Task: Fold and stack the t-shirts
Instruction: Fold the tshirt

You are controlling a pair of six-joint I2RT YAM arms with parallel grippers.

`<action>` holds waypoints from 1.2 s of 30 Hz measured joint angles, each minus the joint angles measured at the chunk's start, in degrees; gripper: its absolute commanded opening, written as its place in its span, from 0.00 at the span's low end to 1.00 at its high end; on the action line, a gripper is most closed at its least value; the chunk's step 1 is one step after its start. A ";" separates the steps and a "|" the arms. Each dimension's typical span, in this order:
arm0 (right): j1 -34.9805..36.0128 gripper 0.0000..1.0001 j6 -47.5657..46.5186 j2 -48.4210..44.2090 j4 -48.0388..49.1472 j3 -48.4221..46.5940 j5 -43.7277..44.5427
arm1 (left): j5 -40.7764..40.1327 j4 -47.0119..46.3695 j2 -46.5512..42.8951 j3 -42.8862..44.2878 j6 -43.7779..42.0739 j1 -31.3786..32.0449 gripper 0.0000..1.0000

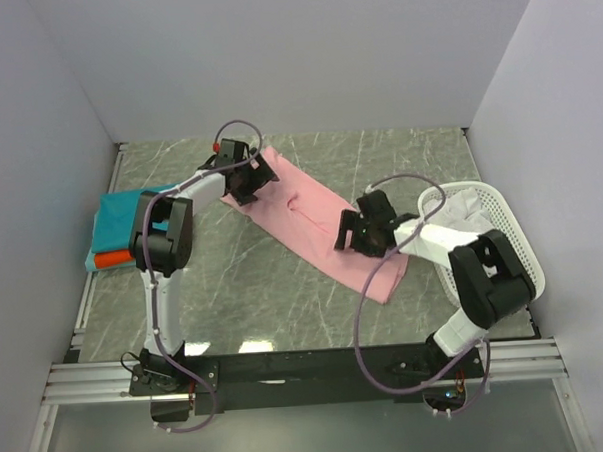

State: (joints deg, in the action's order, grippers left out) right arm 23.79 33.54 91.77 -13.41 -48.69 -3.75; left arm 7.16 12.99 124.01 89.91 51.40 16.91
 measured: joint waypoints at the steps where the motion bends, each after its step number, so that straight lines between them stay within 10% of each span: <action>1: 1.64 0.89 0.44 -1.53 1.20 1.95 -0.57 | 0.20 0.31 0.87 1.29 -0.31 0.00 0.99; 15: 22.12 0.89 3.85 -8.35 6.67 10.38 -9.55 | 1.57 7.19 8.66 14.84 -4.22 0.02 0.99; 36: 26.21 0.92 0.31 -18.97 -4.87 10.95 -6.34 | 8.02 7.63 21.86 35.04 -6.27 0.22 1.00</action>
State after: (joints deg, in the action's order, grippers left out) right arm 50.00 33.85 72.79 -18.28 -37.74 -10.09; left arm 15.18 20.62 145.86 124.95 45.12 17.12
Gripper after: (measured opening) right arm 0.914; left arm 0.994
